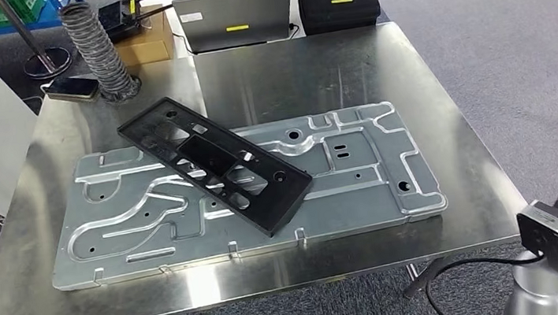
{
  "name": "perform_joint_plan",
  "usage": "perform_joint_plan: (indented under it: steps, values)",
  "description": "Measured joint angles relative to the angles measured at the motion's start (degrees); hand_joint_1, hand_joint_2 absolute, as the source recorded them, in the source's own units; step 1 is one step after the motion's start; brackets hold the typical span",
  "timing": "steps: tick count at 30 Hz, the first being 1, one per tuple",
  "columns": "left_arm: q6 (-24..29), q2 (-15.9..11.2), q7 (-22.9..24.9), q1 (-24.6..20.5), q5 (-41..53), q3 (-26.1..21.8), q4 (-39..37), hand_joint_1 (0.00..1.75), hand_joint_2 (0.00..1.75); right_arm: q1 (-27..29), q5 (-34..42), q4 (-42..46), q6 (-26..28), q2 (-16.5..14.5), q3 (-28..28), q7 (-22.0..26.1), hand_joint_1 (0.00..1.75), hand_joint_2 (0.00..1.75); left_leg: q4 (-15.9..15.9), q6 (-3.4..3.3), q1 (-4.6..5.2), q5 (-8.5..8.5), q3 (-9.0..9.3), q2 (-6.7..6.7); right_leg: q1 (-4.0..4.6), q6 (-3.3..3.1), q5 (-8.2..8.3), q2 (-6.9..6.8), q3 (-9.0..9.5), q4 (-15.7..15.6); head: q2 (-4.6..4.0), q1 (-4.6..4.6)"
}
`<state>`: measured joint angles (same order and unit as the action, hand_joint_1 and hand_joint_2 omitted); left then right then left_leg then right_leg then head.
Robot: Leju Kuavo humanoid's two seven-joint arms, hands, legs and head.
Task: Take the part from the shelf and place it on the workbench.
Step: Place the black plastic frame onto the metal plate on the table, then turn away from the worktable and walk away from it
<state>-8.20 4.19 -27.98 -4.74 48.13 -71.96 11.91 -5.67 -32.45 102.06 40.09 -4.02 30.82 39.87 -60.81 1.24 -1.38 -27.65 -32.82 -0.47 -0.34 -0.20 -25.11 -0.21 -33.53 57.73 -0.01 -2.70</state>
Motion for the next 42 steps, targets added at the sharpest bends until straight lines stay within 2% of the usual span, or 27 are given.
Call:
perform_joint_plan:
  steps: [2,5,7,9,10,11,13,15,16,17,19,21,24,25,26,27,28,30,32,33,35,36,37,39,40,41,42]
  values:
    - [0.13,-0.08,0.16,-0.13,0.08,-0.13,0.0,0.0,0.0,2.44,1.32,0.64,0.0,0.01,2.11,-0.02,0.0,0.0,2.05,-0.71,0.23,0.43,1.02,-0.14,0.13,0.77,0.04,0.12,-0.25,0.42,0.01,0.01]
    - [0.44,-0.17,0.31,-0.04,0.16,-0.2,0.0,0.0,0.0,6.28,2.7,0.2,-0.08,-0.04,5.06,-0.09,0.0,0.0,2.44,-1.89,0.3,1.48,0.59,-0.08,-0.13,1.82,-0.14,0.24,-0.52,0.67,-0.01,0.01]
    - [0.56,-0.28,0.37,-0.03,0.17,-0.22,0.01,0.0,0.0,7.95,3.1,-1.21,-0.76,-0.22,6.72,-0.08,0.0,0.0,2.87,-2.55,0.16,2.45,-0.15,0.24,-0.32,2.28,-3.77,0.32,-1.92,4.23,0.0,0.02]
    - [0.6,-0.48,0.38,-0.05,0.19,-0.24,0.02,0.0,0.0,9.3,3.09,-4.01,-2.08,-0.74,8.51,-0.09,0.0,0.0,2.9,-2.83,0.24,3.31,-1.3,0.49,-0.44,2.56,-9.01,0.3,-4.01,11.13,0.0,0.02]
    - [0.6,-0.54,0.37,-0.04,0.2,-0.23,0.02,0.0,0.0,10.0,3.03,-5.57,-2.61,-1.12,9.4,-0.09,0.0,0.0,2.86,-2.88,0.3,3.75,-1.96,0.53,-0.48,2.62,-10.55,0.29,-4.53,13.96,-0.01,0.02]
    - [0.62,-0.57,0.37,0.03,0.2,-0.24,0.02,0.0,0.0,10.57,2.82,-6.97,-2.84,-1.43,10.12,-0.09,0.0,0.0,2.8,-2.84,0.35,4.2,-2.64,0.54,-0.51,2.61,-10.86,0.28,-4.21,15.13,-0.01,0.02]
    - [0.68,-0.58,0.36,0.14,0.2,-0.25,0.02,0.0,0.0,10.98,2.08,-9.54,-2.97,-1.75,11.0,-0.08,0.0,0.0,2.64,-2.57,0.43,5.15,-4.01,0.59,-0.48,2.36,-8.65,0.27,-0.52,11.52,-0.01,0.02]
    - [0.71,-0.57,0.33,-0.01,0.33,-0.26,0.01,0.0,0.0,10.71,1.48,-12.45,-4.02,-1.83,11.86,-0.1,0.0,0.0,2.51,-2.11,0.5,6.15,-5.02,0.65,-0.26,1.82,-6.87,0.26,5.52,3.29,0.0,0.01]
    - [0.73,-0.56,0.34,-0.06,0.43,-0.26,0.01,0.0,0.0,10.52,1.22,-14.43,-4.99,-1.88,12.56,-0.13,0.0,0.0,2.58,-1.82,0.52,6.71,-5.22,0.67,-0.07,1.52,-6.59,0.26,7.51,0.29,-0.01,0.02]
    - [0.76,-0.55,0.38,-0.08,0.54,-0.26,0.0,0.0,0.0,10.27,0.84,-16.79,-5.99,-1.91,13.45,-0.16,0.0,0.0,2.7,-1.5,0.49,7.25,-5.29,0.68,0.17,1.25,-6.65,0.26,8.54,-1.48,-0.01,0.0]
    - [0.83,-0.54,0.57,0.17,0.66,-0.27,0.01,0.0,0.0,9.83,-0.36,-22.56,-7.34,-1.94,15.61,-0.2,0.0,0.0,3.19,-0.76,0.37,8.41,-5.26,0.66,0.35,0.61,-5.8,0.23,8.15,-2.04,-0.01,0.02]
    - [0.85,-0.51,0.75,0.54,0.69,-0.29,0.02,0.0,0.0,9.64,-1.28,-27.53,-7.79,-2.03,17.37,-0.16,0.0,0.0,2.18,-0.13,0.29,6.79,-5.91,0.53,0.13,-0.27,-4.41,0.01,7.18,-2.38,-0.01,0.02]
    - [0.86,-0.45,0.83,0.8,0.69,-0.3,0.02,0.0,0.0,9.57,-1.65,-32.16,-7.99,-2.13,18.77,-0.07,0.0,0.0,-6.75,0.42,0.22,-2.16,-7.95,0.43,0.14,-1.06,-2.24,-0.19,4.7,-2.39,-0.01,0.01]
    - [0.86,-0.45,0.83,0.78,0.69,-0.3,0.02,0.0,0.0,9.57,-1.67,-33.29,-8.03,-2.13,19.13,-0.07,0.0,0.0,-10.32,0.55,0.21,-4.01,-8.29,0.44,0.23,-1.06,-1.57,-0.23,3.75,-2.27,-0.01,0.0]
    - [0.89,-0.45,0.85,0.78,0.69,-0.3,0.02,0.0,0.0,9.55,-1.68,-34.32,-8.15,-2.13,19.48,-0.07,0.0,0.0,-12.77,0.62,0.22,-4.38,-8.0,0.44,0.3,-1.05,-0.92,-0.27,2.75,-2.09,-0.01,0.0]
    - [0.92,-0.45,0.91,0.79,0.7,-0.3,0.02,0.0,0.0,9.47,-1.92,-35.42,-8.28,-2.12,19.87,-0.06,0.0,0.0,-13.46,0.6,0.22,-3.48,-6.89,0.44,0.36,-0.99,-0.32,-0.3,1.74,-1.84,-0.01,0.0]
    - [0.96,-0.45,1.02,0.78,0.7,-0.3,0.02,0.0,0.0,9.26,-2.48,-36.81,-8.31,-2.07,20.34,-0.05,0.0,0.0,-12.1,0.46,0.22,-2.02,-4.83,0.44,0.41,-0.9,0.2,-0.3,0.76,-1.53,0.0,-0.01]
    - [1.06,-0.45,1.31,0.65,0.81,-0.3,0.02,0.0,0.0,8.41,-4.99,-41.58,-7.43,-1.6,21.67,-0.09,0.0,0.0,-4.39,-0.17,0.38,-0.99,1.78,0.42,0.56,-0.57,1.07,-0.26,-0.85,-0.71,0.01,-0.01]
    - [1.15,-0.4,1.54,0.49,1.07,-0.31,0.01,0.0,0.0,7.37,-8.77,-49.27,-4.97,-0.42,23.13,-0.59,0.0,0.0,2.72,-0.79,0.68,-2.44,6.7,0.42,0.72,0.02,1.89,-0.35,-1.65,-0.16,-0.01,0.0]
    - [1.18,-0.34,1.65,0.52,1.24,-0.31,0.01,0.0,0.0,6.98,-10.98,-53.62,-3.56,0.28,23.72,-1.51,0.0,0.0,4.26,-1.04,0.84,-2.93,7.44,0.43,0.76,0.37,2.34,-0.41,-1.81,-0.12,0.0,0.0]
    - [1.24,-0.11,1.84,0.82,1.64,-0.32,0.0,0.0,0.0,6.46,-16.3,-61.89,-1.57,1.43,24.75,-5.95,0.0,0.0,4.72,-1.75,0.79,-2.1,6.73,0.59,0.59,1.09,2.84,-0.36,-2.17,-0.13,0.0,0.01]
    - [1.33,-0.01,1.9,0.94,1.89,-0.32,0.0,0.0,0.0,6.34,-19.23,-65.35,-1.12,1.72,25.13,-9.33,0.0,0.0,4.86,-2.17,0.71,-1.39,6.13,0.73,0.49,1.47,1.8,-0.23,-2.65,0.57,0.0,0.01]
    - [1.47,0.1,1.91,1.01,2.12,-0.32,0.0,0.0,0.0,6.2,-22.29,-68.65,-0.96,1.92,25.42,-13.21,0.0,0.0,5.04,-2.54,0.6,-0.59,5.36,0.87,0.35,1.87,-0.39,-0.08,-3.4,2.29,0.0,0.02]
    - [1.88,0.2,1.89,1.04,2.37,-0.32,0.0,0.0,0.0,5.81,-27.89,-74.46,-1.52,2.04,25.6,-21.21,0.0,0.0,5.09,-2.92,0.59,0.85,3.56,1.04,0.01,2.57,-6.53,0.1,-5.15,8.64,0.01,0.02]
    - [2.07,0.23,1.87,1.08,2.42,-0.32,0.0,0.0,0.0,5.63,-30.45,-77.03,-2.35,2.04,25.48,-25.07,0.0,0.0,5.03,-2.89,0.61,1.55,2.66,1.08,-0.19,2.85,-8.56,0.11,-5.73,12.26,0.01,0.02]
    - [2.23,0.26,1.86,1.11,2.45,-0.32,0.0,0.0,0.0,5.5,-32.6,-79.18,-3.42,2.0,25.2,-28.45,0.0,0.0,4.93,-2.79,0.62,2.21,1.77,1.12,-0.37,3.08,-9.13,0.11,-5.75,14.86,0.01,0.02]
    - [2.32,0.29,1.86,1.13,2.51,-0.32,0.0,0.0,0.0,5.41,-34.26,-80.96,-4.62,1.94,24.8,-31.1,0.0,0.0,4.76,-2.64,0.6,2.85,0.82,1.15,-0.57,3.26,-8.32,0.1,-4.99,15.88,0.01,0.02]
